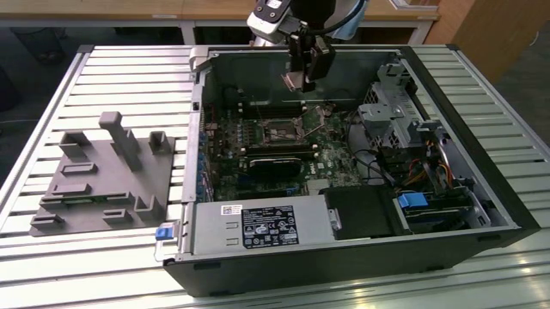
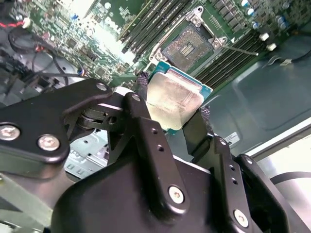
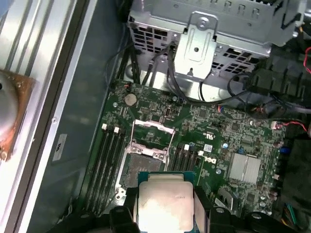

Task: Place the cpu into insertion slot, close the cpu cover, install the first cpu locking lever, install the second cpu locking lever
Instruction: 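Place the cpu into insertion slot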

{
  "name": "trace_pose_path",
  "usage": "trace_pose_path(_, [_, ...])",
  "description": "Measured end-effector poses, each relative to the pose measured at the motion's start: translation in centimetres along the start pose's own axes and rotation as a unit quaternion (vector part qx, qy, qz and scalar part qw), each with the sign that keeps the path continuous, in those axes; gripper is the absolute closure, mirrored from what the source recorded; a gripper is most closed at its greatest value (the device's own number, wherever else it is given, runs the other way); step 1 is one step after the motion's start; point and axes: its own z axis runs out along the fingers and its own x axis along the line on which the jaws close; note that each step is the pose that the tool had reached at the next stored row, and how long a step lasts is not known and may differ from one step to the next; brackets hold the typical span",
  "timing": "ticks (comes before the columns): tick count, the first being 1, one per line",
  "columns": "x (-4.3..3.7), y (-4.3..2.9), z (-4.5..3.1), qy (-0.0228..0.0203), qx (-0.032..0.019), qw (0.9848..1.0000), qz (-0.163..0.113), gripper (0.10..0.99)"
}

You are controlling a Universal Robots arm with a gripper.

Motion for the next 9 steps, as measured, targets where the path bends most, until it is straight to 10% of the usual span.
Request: trace_pose_path(9, [0.06,-0.05,0.19,-0.0032,-0.0009,0.9994,0.036,0.545])
